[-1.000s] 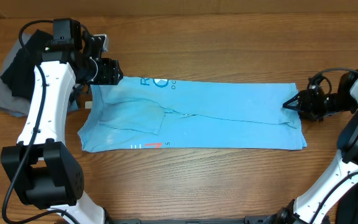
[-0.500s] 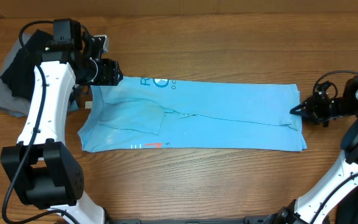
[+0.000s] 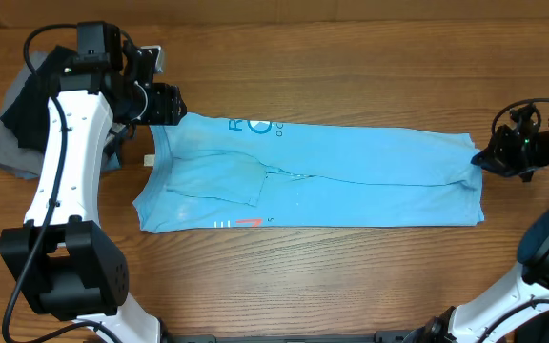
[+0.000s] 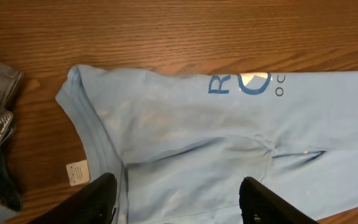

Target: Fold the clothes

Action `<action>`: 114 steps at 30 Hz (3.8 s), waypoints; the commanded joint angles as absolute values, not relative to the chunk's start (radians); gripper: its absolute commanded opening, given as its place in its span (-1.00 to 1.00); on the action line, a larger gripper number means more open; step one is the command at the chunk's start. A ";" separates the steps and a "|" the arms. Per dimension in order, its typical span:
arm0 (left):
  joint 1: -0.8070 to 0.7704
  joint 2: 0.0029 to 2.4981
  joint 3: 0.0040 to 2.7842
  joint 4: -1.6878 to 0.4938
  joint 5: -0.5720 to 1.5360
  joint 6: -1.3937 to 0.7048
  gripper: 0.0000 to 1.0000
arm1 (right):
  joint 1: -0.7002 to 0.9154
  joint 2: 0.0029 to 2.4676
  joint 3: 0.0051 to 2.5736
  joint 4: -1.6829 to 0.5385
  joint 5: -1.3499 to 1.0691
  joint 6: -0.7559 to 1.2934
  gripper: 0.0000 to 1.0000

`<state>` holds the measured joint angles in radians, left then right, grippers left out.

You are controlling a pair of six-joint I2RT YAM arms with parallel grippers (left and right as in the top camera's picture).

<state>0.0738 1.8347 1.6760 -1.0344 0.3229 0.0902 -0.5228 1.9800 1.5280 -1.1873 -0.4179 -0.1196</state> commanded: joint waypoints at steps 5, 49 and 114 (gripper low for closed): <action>0.078 1.802 1.701 -1.059 0.342 0.120 0.31 | -0.518 1.973 1.498 -1.171 -0.393 -0.084 -0.92; 0.078 1.801 1.701 -1.016 0.376 0.121 0.34 | -0.563 2.237 1.371 -1.077 -0.519 -0.329 -0.40; 0.078 1.735 1.718 -1.066 0.420 0.120 0.33 | 0.278 1.895 1.422 -1.106 -0.045 0.475 -0.46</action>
<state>0.0738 1.7634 1.6913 -1.0626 0.3973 0.0902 0.2626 1.9194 1.4197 -1.1057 -0.0219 0.4751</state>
